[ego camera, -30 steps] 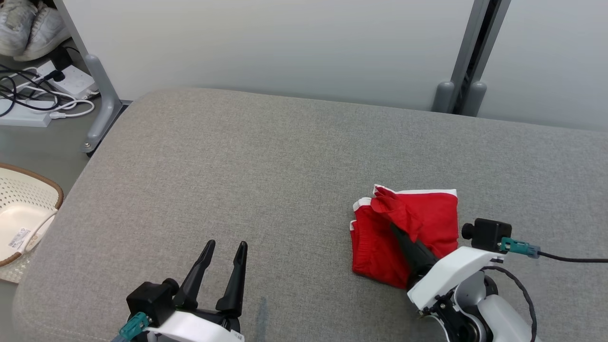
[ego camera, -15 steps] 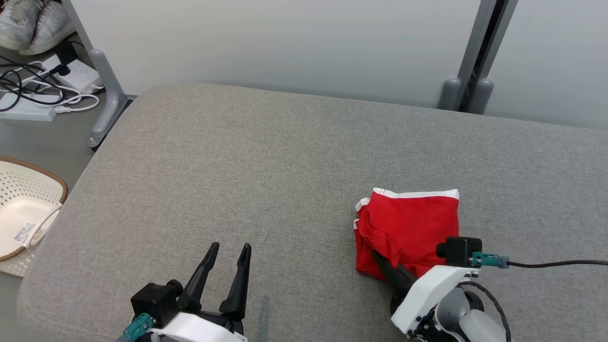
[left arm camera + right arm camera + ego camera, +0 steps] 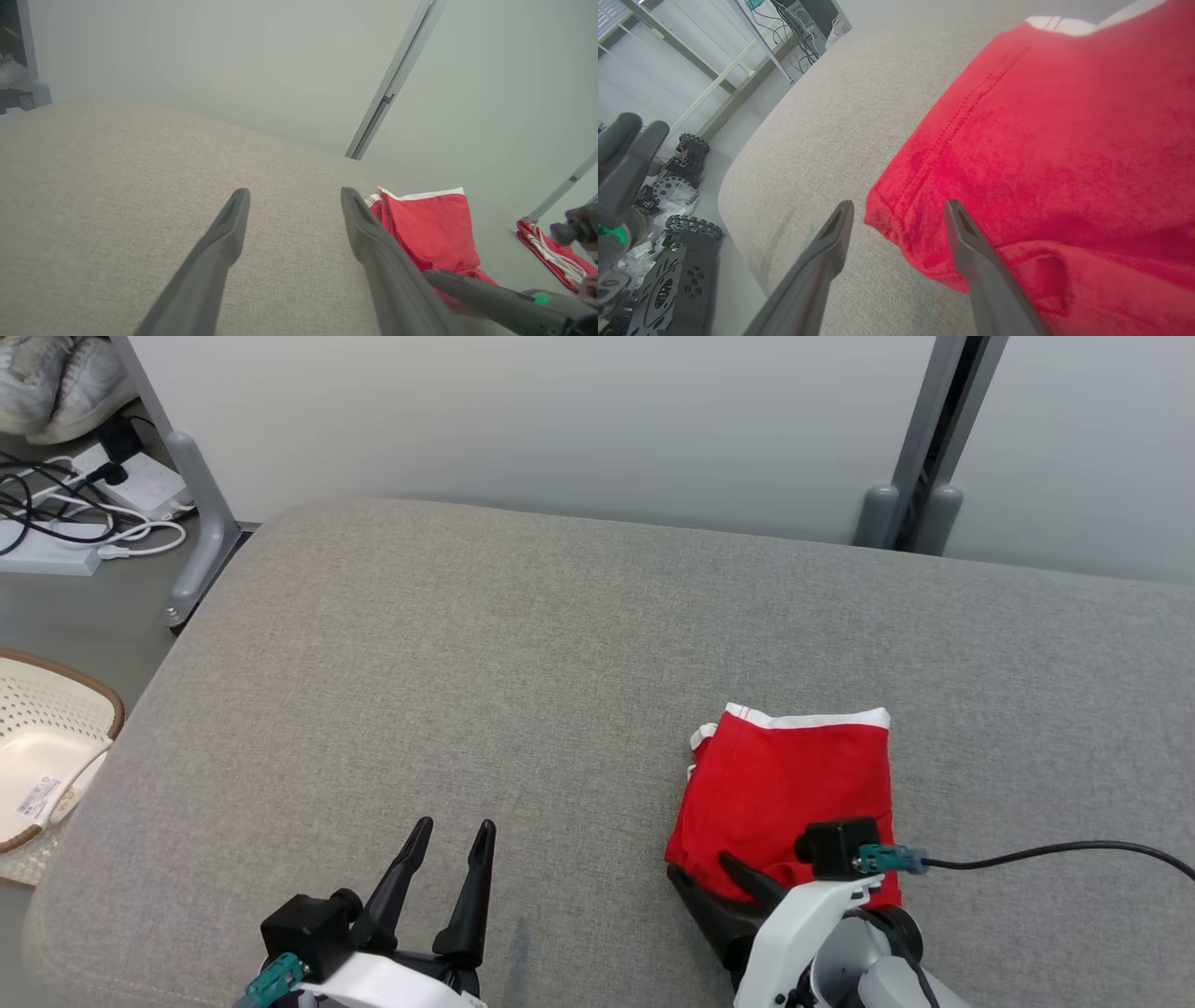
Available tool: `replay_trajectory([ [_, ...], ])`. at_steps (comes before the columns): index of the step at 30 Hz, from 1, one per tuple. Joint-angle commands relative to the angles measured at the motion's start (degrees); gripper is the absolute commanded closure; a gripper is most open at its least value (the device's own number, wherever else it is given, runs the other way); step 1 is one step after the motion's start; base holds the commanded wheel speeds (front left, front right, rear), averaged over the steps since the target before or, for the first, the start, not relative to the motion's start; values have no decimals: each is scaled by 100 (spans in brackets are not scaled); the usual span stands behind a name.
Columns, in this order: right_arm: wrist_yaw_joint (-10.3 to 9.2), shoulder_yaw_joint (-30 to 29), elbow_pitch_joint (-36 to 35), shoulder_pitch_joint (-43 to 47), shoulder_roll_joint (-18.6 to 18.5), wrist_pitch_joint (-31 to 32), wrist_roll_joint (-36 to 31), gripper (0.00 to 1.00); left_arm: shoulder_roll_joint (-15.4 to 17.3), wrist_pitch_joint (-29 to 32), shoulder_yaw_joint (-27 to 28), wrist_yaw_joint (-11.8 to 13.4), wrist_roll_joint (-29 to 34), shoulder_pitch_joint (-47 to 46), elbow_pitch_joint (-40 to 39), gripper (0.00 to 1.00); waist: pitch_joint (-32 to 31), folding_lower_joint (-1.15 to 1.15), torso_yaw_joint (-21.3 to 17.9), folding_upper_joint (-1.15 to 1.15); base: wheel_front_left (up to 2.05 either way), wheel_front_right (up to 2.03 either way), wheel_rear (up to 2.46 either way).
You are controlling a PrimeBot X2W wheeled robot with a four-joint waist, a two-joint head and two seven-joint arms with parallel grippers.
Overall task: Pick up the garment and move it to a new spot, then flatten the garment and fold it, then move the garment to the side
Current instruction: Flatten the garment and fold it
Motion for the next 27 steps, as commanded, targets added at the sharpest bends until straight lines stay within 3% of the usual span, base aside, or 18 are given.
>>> replay_trajectory([
  [1, 0, 60, -34, 13, -30, 75, 7, 0, 22, -17, 28, 3, 9, -12, 4, 0, -12, 0, -47, 0, 0, 0, 0],
  [7, 0, 271, -408, -39, -118, 335, 52, 0, 23, -17, 115, 4, 71, -14, -44, 0, -56, 0, -303, 0, 0, 0, 0],
  [14, 0, -129, -996, -141, -500, 306, -84, 0, 25, -17, 258, -9, 126, -69, -185, 0, -89, 0, -633, 0, 0, 0, 0],
  [19, 0, -682, -1434, -101, -895, 40, -804, 0, 25, -17, 388, -23, 165, -93, -337, 0, -99, 0, -894, 0, 0, 0, 0],
  [27, 0, -1608, -1987, 409, -951, -669, -1787, 0, 26, -17, 486, -25, 173, -166, -544, 0, 50, 0, -1146, 0, 0, 0, 0],
])
